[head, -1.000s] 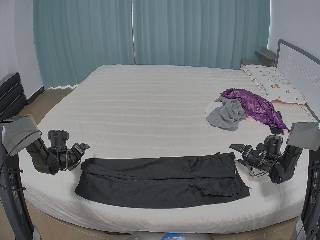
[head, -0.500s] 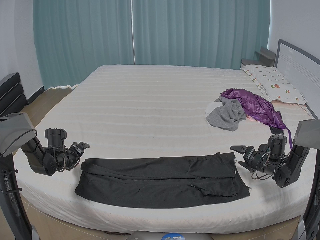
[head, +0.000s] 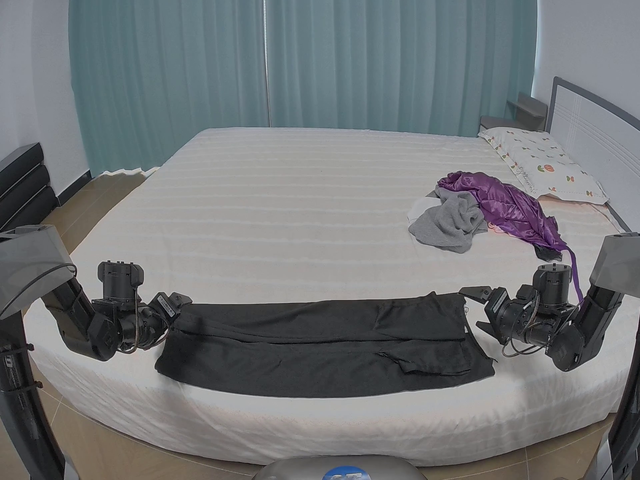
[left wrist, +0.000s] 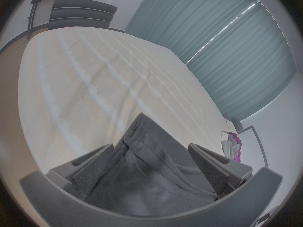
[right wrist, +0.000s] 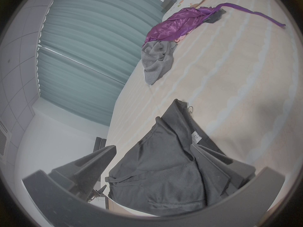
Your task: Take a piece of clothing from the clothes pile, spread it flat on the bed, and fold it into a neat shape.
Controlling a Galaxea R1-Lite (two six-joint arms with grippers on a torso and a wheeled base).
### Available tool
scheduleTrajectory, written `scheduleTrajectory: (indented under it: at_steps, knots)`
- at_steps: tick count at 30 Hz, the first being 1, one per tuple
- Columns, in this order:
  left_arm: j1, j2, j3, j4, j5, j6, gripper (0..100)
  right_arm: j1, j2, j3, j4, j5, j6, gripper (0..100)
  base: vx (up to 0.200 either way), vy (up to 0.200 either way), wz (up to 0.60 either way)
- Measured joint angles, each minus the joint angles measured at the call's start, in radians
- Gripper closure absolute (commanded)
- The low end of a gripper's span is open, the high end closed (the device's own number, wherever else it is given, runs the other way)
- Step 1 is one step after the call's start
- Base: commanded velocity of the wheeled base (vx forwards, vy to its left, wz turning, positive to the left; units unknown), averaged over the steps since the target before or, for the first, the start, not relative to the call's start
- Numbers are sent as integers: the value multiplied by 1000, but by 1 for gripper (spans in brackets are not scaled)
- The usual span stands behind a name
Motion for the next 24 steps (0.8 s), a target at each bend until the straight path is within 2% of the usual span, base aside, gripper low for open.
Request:
scheduleTrajectory:
  at_steps: [5, 12, 20, 21, 24]
  knots:
    - [-20, 0, -7, -2, 13, 0, 0, 13, -8, -2, 3, -5, 0, 0, 0, 0, 0]
    - [-32, 54, -97, 7, 133, 0, 0, 25, -10, -1, 4, -15, 0, 0, 0, 0, 0]
    - [-43, 119, -174, 46, 151, 0, 0, 46, 1, -3, 7, -49, -1, 0, 0, 0, 0]
    - [-46, 122, -174, 50, 152, 0, 100, 46, 2, -3, 7, -49, -1, 0, 0, 0, 0]
    - [-54, 126, -170, 56, 159, 0, 100, 47, 2, -3, 11, -49, -2, 0, 0, 0, 0]
